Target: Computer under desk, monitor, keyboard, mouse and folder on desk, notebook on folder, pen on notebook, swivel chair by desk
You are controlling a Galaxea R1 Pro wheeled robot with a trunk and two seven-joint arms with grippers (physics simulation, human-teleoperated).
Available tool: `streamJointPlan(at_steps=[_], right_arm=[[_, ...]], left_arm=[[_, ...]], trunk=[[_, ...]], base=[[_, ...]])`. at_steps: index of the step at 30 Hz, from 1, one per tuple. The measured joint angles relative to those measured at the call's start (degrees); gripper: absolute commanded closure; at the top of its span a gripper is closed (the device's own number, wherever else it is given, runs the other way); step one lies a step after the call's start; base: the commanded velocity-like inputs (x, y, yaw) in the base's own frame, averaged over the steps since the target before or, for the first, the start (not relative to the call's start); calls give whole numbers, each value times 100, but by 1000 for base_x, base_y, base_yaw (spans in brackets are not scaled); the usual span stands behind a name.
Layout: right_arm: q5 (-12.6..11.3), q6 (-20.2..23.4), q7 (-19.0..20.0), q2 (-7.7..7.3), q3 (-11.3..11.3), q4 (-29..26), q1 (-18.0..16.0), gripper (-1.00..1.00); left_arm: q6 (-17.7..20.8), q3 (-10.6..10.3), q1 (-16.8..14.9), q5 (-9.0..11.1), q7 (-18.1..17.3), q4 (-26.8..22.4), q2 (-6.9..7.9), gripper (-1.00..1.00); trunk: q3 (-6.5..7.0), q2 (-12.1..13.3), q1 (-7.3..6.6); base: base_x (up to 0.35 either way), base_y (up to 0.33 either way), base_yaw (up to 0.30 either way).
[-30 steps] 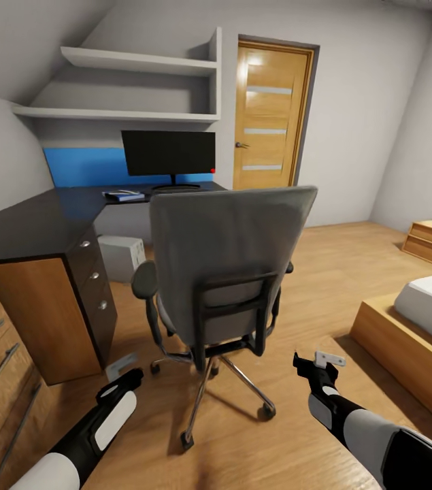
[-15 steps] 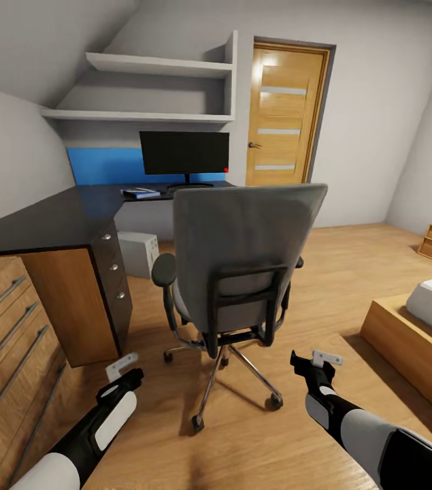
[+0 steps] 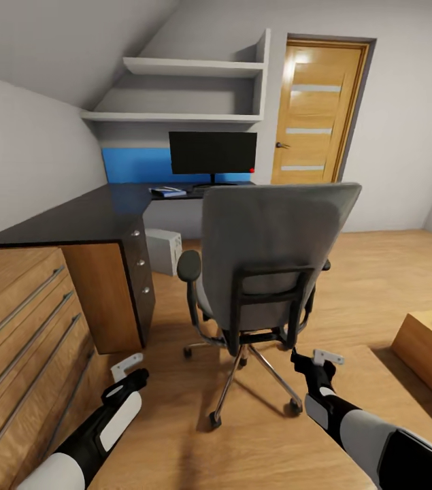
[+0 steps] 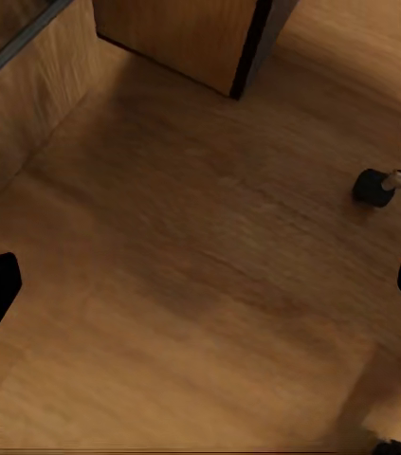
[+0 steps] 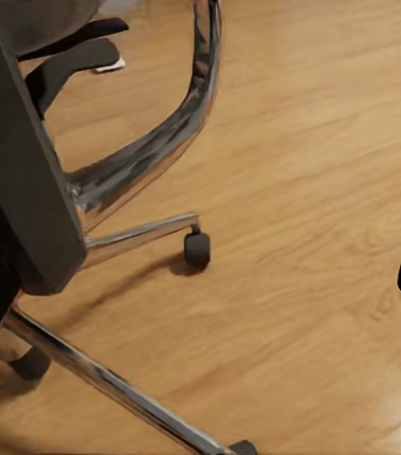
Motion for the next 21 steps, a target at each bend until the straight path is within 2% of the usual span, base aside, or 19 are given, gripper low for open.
streamJointPlan(at_steps=[3,6,15,21], right_arm=[[-7,-394,-12,-6,-2,6,12,-100],[-4,-515,-16,-3,-1,8,20,-100],[-3,-554,-10,12,11,8,26,-100],[-2,-564,-11,17,12,9,26,-100]], left_arm=[[2,-216,0,-4,-2,2,-38,-100],[0,-409,0,-5,-2,2,-48,-100],[-1,-486,0,-6,-2,3,-61,-100],[0,-497,1,-6,-1,0,-66,-100]], trunk=[[0,0,0],[0,0,0],[0,0,0],[0,0,0]], base=[[0,0,31],[0,0,9],[0,0,12],[0,0,138]])
